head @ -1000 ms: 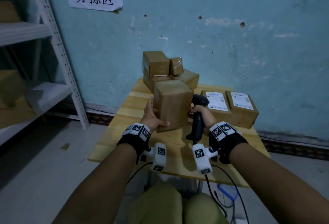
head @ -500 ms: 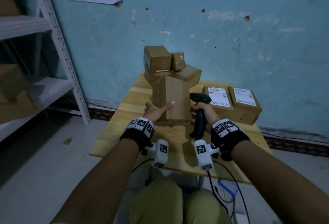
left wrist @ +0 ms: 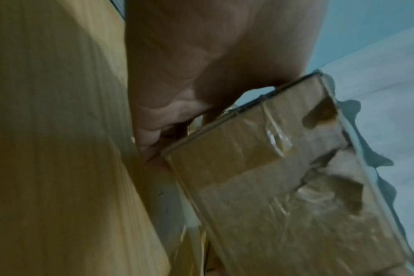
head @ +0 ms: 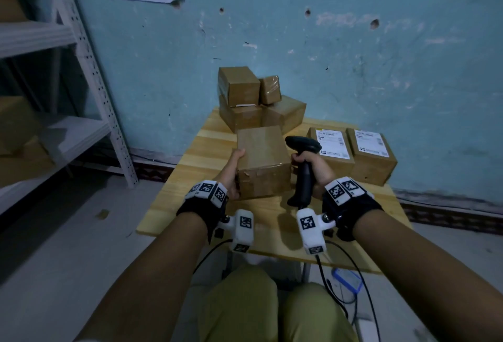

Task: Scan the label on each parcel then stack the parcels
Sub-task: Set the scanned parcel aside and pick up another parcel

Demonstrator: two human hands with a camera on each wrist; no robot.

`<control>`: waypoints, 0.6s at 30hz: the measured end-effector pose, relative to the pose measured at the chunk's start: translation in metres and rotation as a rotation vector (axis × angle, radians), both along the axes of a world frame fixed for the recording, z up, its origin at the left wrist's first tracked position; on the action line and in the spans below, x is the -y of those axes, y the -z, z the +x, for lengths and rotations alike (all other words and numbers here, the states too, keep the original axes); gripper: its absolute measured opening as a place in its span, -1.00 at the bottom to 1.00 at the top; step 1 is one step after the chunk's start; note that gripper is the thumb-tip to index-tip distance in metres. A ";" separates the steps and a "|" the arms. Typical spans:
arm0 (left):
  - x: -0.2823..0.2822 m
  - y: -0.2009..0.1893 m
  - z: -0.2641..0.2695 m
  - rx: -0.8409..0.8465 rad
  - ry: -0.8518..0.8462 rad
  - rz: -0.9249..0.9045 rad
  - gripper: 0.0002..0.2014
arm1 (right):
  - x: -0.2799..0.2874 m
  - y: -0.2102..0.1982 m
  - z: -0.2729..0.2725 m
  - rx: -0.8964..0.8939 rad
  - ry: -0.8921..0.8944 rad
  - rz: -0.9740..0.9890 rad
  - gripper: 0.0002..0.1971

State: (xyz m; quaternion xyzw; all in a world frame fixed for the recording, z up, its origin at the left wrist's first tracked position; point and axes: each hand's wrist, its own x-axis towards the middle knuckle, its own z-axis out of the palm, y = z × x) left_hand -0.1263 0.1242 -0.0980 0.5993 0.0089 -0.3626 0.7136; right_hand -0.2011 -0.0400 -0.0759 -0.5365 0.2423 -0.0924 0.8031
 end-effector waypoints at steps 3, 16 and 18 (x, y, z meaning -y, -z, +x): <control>0.000 0.005 0.002 -0.037 -0.013 -0.034 -0.37 | 0.001 0.000 -0.001 0.011 -0.014 0.015 -0.83; -0.003 0.014 0.004 -0.114 -0.088 -0.277 -0.49 | -0.002 0.001 -0.003 0.046 -0.035 -0.024 -0.80; -0.003 0.013 0.001 -0.076 -0.085 -0.292 -0.51 | -0.002 0.001 -0.004 0.033 -0.044 -0.018 -0.82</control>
